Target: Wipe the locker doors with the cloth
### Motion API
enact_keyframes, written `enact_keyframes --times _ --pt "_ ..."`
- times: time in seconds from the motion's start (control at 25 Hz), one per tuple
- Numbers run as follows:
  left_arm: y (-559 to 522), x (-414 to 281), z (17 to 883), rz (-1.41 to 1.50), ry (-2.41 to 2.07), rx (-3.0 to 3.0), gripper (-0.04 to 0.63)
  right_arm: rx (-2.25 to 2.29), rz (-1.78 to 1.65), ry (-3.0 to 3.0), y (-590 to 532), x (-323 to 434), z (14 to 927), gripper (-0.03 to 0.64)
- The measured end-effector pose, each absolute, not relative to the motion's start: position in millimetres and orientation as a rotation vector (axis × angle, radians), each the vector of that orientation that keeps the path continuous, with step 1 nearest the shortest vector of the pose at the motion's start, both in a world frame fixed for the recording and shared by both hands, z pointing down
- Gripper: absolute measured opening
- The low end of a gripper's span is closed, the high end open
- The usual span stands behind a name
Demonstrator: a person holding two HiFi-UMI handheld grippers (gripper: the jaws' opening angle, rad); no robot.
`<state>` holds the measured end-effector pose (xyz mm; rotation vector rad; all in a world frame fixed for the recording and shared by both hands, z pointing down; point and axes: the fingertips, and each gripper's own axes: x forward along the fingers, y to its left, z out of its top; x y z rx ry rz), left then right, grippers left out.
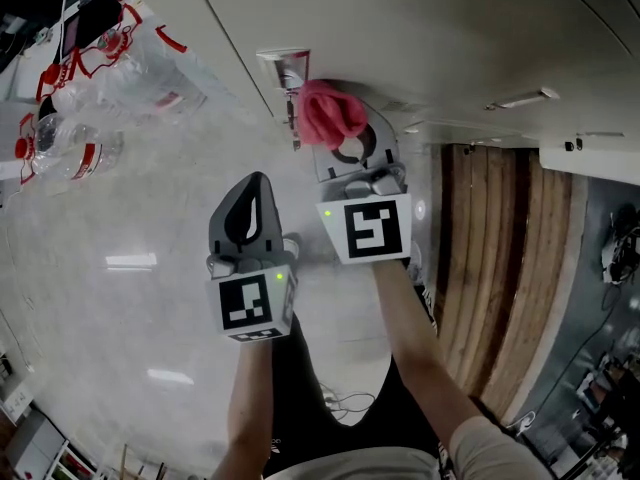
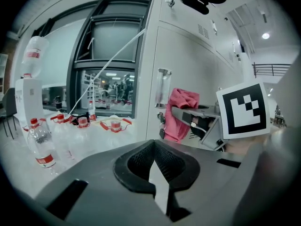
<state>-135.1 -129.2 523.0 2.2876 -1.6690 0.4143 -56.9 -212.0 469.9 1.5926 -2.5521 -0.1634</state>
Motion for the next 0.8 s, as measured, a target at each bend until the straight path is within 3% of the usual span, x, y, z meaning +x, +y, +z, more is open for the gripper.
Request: enact_keyframes --times 0.52,0.8 --pt "-135.1 -41.1 533.4 0.399 -1.599 2.326 0.017 1.846 -0.142 -2.361 -205.7 108.8 472.6 0.031" --pt "-139.8 -14.3 533.9 0.392 -1.587 2.350 0.017 1.844 -0.193 -2.325 -204.5 144.0 473.2 0.031"
